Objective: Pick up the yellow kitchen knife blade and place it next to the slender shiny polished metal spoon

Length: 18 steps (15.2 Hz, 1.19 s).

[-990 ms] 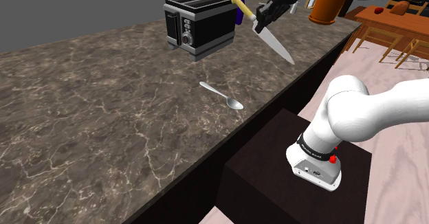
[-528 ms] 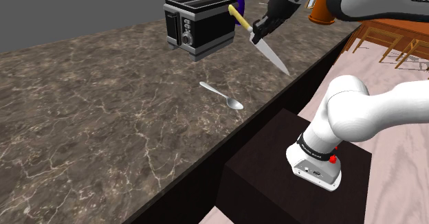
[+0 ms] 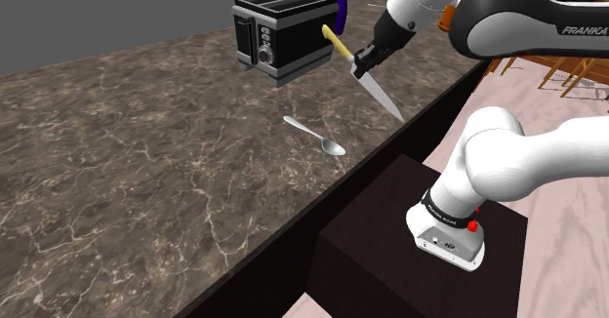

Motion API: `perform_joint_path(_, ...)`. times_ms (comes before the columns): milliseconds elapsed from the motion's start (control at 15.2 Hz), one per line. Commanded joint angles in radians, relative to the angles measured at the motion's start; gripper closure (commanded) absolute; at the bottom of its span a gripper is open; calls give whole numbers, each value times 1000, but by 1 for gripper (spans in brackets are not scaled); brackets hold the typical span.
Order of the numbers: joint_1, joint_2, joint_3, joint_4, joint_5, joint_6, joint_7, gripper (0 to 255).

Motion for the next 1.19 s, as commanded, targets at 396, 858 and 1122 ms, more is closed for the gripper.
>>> perform_joint_path(396,-4,-13,-3,-82,-11,67,16,255)
perform_joint_path(858,-4,-13,-3,-81,-11,67,16,0)
perform_joint_path(1122,-4,-13,-3,-81,-11,67,16,0)
